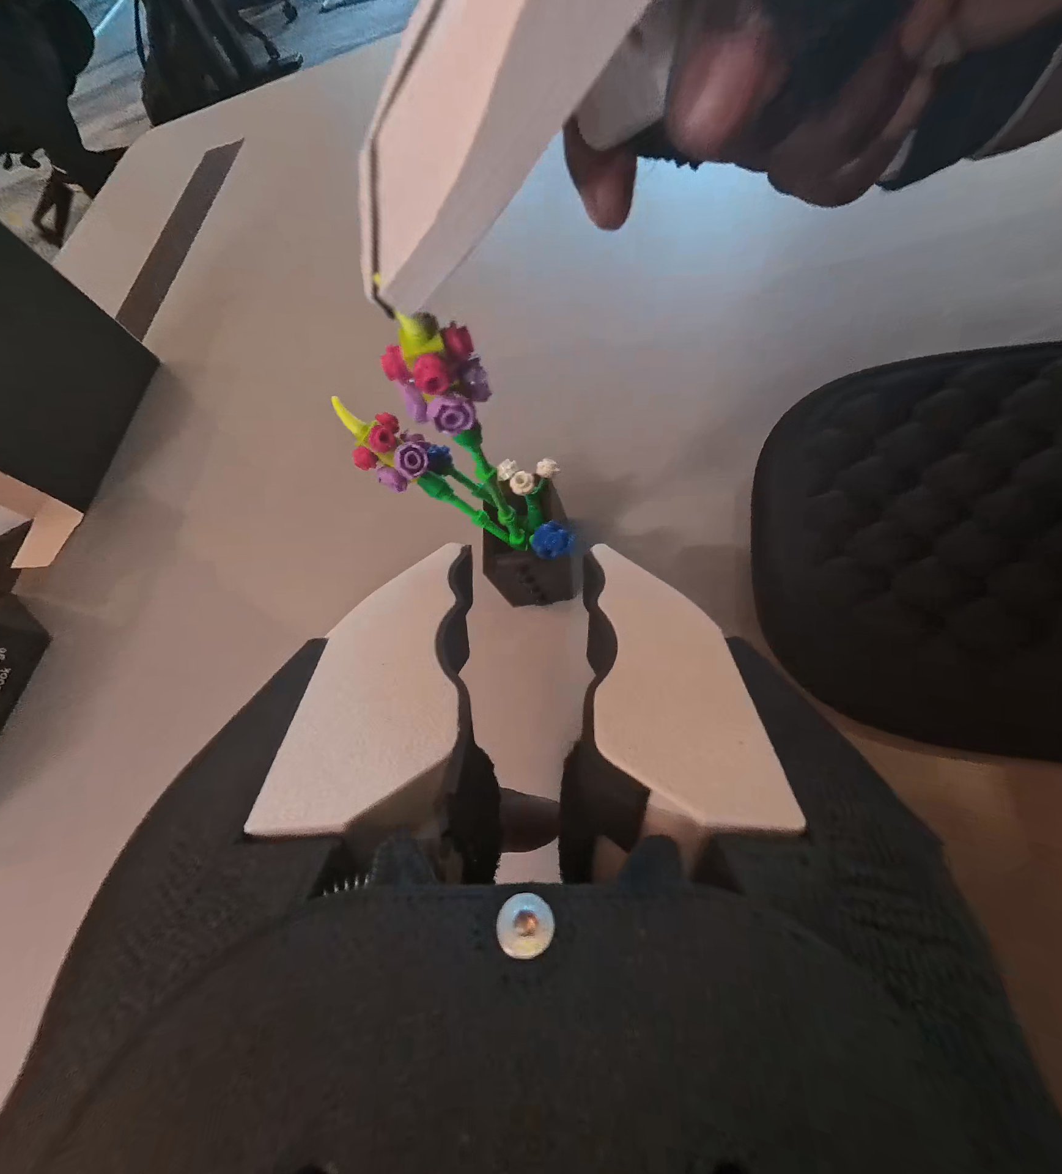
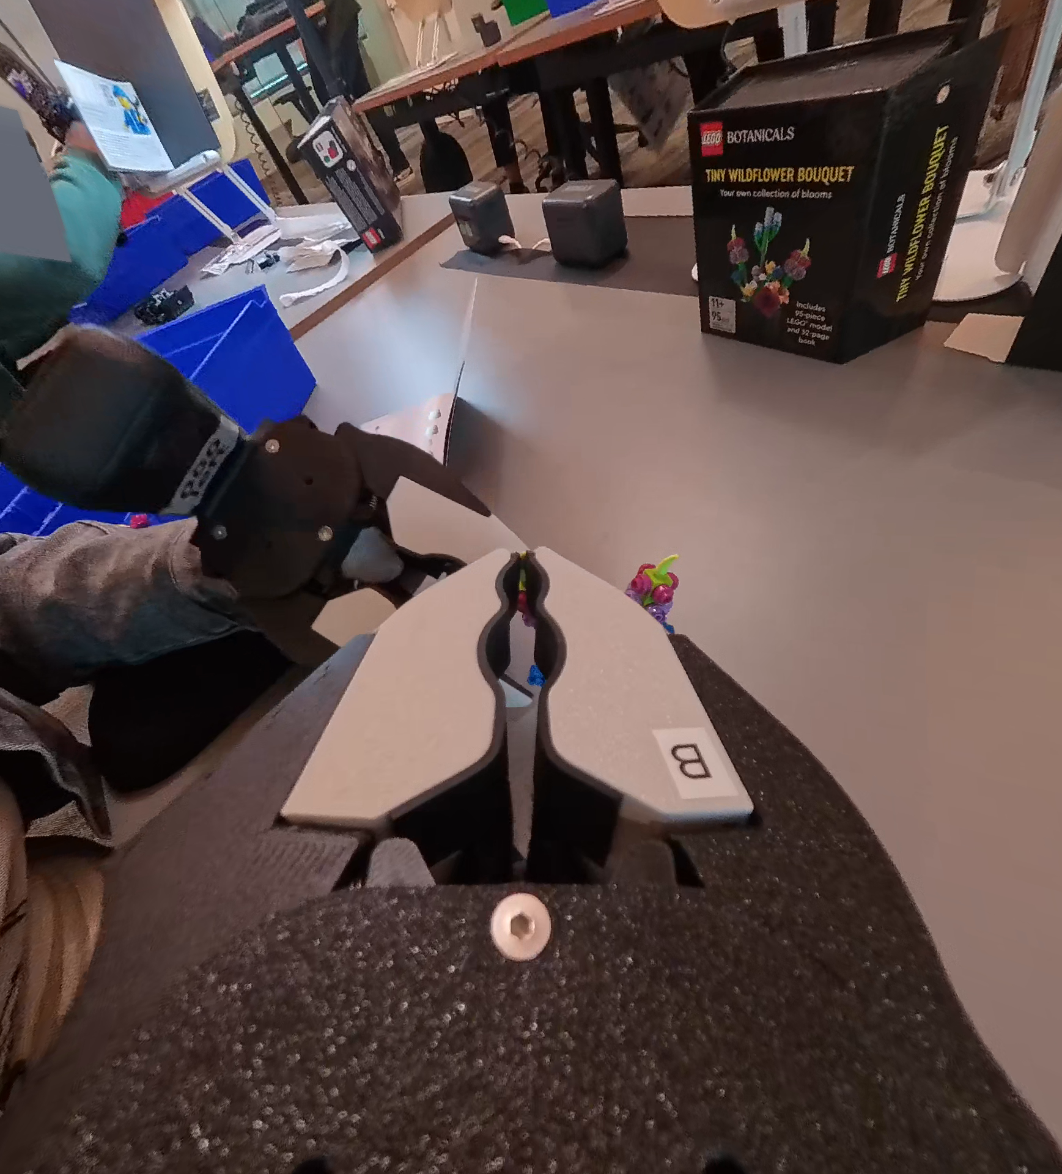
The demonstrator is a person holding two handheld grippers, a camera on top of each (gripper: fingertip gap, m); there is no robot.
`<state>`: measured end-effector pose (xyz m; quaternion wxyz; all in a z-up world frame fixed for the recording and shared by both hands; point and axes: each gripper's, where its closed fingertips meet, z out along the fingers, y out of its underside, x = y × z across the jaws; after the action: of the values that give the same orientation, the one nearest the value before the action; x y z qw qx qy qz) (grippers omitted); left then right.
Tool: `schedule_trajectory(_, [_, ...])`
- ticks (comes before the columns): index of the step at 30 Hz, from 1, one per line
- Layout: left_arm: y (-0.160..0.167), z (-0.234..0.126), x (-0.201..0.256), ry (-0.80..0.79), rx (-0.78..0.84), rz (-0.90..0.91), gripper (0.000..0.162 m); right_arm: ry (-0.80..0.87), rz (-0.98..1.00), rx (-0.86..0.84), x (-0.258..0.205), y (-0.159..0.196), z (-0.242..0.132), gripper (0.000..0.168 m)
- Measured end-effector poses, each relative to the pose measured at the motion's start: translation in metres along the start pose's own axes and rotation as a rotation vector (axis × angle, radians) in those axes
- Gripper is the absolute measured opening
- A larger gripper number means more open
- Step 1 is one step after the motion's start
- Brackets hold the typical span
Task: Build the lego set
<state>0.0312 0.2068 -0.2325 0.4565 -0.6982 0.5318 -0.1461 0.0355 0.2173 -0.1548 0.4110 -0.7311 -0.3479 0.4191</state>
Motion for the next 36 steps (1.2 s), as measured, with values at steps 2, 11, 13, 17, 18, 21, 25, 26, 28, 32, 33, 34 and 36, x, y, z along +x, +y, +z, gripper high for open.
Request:
schedule_trajectory(2, [0.001,0.006,0.001,-0.016,-0.011,0.028,0.031,-0.002,0.011,0.022,0.0,-0.003,-0.002,0.002])
schedule_trajectory(11, [-0.006,0.003,-0.006,0.006,0.019,0.002,0.011,0.015,0.018,0.12,-0.009,-0.019,-0.026,0.001])
schedule_trajectory(13, [-0.007,0.004,-0.006,0.017,0.02,-0.011,0.011,0.02,0.039,0.137,-0.009,-0.013,-0.025,0.002])
schedule_trajectory(17, [-0.007,0.004,-0.007,0.021,0.009,-0.01,0.011,0.022,0.075,0.159,-0.007,-0.003,-0.021,0.002])
schedule_trajectory(18, [-0.007,0.004,-0.007,0.022,0.007,-0.01,0.011,0.027,0.074,0.163,-0.006,-0.002,-0.02,0.001])
schedule_trajectory(21, [-0.007,0.005,-0.008,0.019,0.007,-0.015,0.011,0.031,0.069,0.165,-0.005,-0.001,-0.017,0.002])
schedule_trajectory(25, [-0.006,0.004,-0.01,0.011,0.01,-0.022,0.011,0.029,0.073,0.152,-0.003,0.004,-0.014,0.002])
schedule_trajectory(26, [-0.007,0.004,-0.01,0.009,0.012,-0.023,0.011,0.032,0.074,0.147,-0.002,0.005,-0.013,0.002])
schedule_trajectory(28, [-0.006,0.004,-0.011,0.01,0.011,-0.026,0.011,0.037,0.071,0.15,0.0,0.006,-0.013,0.002])
schedule_trajectory(32, [-0.006,0.005,-0.011,0.012,0.013,-0.031,0.011,0.039,0.083,0.135,0.004,0.01,-0.011,0.002])
schedule_trajectory(33, [-0.006,0.005,-0.011,0.013,0.014,-0.032,0.011,0.04,0.087,0.128,0.005,0.012,-0.01,0.002])
schedule_trajectory(34, [-0.006,0.005,-0.01,0.013,0.014,-0.031,0.011,0.04,0.093,0.125,0.007,0.014,-0.009,0.002])
schedule_trajectory(36, [-0.006,0.006,-0.01,0.014,0.012,-0.03,0.012,0.04,0.108,0.117,0.01,0.016,-0.007,0.002])
